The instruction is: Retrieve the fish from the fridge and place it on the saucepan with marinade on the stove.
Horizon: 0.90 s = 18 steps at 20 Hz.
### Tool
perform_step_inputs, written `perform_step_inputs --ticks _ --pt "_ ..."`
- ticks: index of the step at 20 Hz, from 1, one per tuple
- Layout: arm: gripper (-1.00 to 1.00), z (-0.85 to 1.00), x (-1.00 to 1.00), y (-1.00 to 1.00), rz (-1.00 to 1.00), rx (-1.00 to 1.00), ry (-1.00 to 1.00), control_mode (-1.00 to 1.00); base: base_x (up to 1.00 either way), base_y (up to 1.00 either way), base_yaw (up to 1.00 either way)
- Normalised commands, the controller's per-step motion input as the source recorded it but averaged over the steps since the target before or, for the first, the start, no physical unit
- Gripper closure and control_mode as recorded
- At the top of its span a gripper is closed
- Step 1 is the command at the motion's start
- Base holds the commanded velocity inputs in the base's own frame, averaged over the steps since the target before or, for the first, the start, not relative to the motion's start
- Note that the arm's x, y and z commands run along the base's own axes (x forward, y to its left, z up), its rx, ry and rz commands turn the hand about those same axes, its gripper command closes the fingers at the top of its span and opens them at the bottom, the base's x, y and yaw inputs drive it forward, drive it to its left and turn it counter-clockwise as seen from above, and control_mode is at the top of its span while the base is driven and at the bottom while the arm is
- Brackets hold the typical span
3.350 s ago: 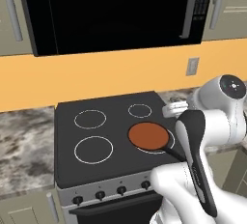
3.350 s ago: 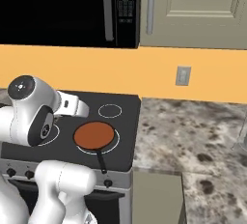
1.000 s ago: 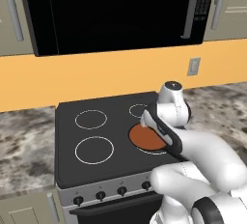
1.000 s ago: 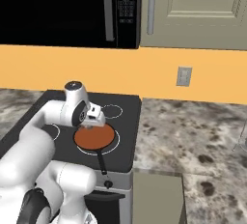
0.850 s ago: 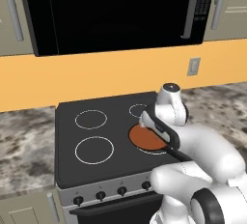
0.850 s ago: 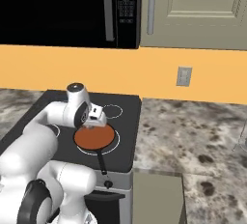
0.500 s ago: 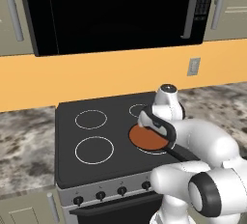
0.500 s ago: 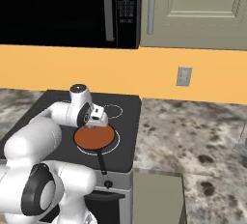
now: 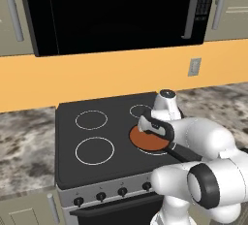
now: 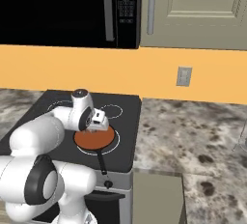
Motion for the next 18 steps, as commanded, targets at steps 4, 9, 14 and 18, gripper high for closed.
perform_step_inputs --ticks 4,9,14,18 --pt "1.0 -0.18 0.0 0.0 0.0 0.0 0.0 -1.0 0.0 0.0 0.0" --pt "1.0 -0.21 0.02 0.0 0.0 0.0 0.0 -1.0 0.0 0.0 0.0" --pt "1.0 -0.21 0.07 0.0 0.0 0.0 0.0 -1.0 0.0 0.0 0.0" --pt "1.0 -0.18 0.04 0.0 0.0 0.0 0.0 -1.0 0.0 0.0 0.0"
